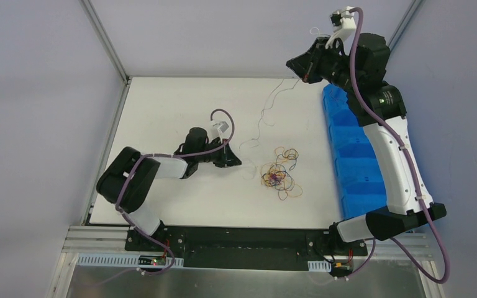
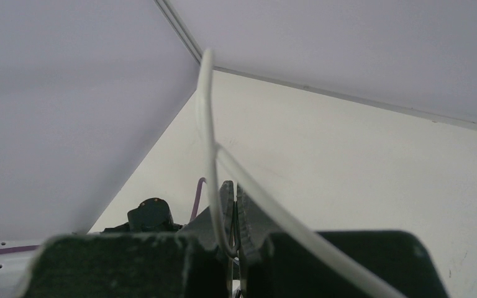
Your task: Untangle the cables
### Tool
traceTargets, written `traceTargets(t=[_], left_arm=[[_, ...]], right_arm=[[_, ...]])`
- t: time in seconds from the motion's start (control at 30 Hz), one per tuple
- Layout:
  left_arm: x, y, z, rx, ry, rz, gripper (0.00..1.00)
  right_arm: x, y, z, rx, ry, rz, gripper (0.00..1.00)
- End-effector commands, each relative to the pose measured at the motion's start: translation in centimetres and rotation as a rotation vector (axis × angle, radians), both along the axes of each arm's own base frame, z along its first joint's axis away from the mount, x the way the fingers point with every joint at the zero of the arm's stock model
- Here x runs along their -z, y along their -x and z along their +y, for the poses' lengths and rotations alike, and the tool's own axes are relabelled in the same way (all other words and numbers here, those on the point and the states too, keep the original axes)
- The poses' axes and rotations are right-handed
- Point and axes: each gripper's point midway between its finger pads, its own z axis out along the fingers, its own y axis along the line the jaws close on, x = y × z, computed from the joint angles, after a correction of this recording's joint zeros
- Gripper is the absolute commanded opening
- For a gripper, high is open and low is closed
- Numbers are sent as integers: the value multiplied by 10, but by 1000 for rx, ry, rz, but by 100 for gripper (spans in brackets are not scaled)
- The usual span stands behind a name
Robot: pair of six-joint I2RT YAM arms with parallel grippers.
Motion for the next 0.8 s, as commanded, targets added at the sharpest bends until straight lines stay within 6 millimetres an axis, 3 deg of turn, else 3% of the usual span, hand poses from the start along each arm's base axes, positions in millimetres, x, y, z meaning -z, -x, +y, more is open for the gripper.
traceTargets(t=[0.0,0.1,0.17,0.33,0.5,0.6,0.77], left_arm=[[-9,23,13,156,-110,-140,0],[0,44,33,244,-234,-184,0],[-4,51,41,286,-272,-250,0],[-6,56,55,317,-356,-295,0],[-29,49,72,267,-381,-360,0],[-24,58,105,352,-535,-404,0],[-6,74,185,427,-697,-457,0]], right_arm=[[-25,29,-4,-41,-47,-53,0],[-27,30,-7,-38,-49,-59,0],[-27,31,-8,-41,-49,-60,0],[-23,33,-7,-50,-55,-55,0],[-27,31,-17,-30,-31,-83,0],[-23,29,-37,10,2,-84,0],[-4,32,-80,78,58,-61,0]])
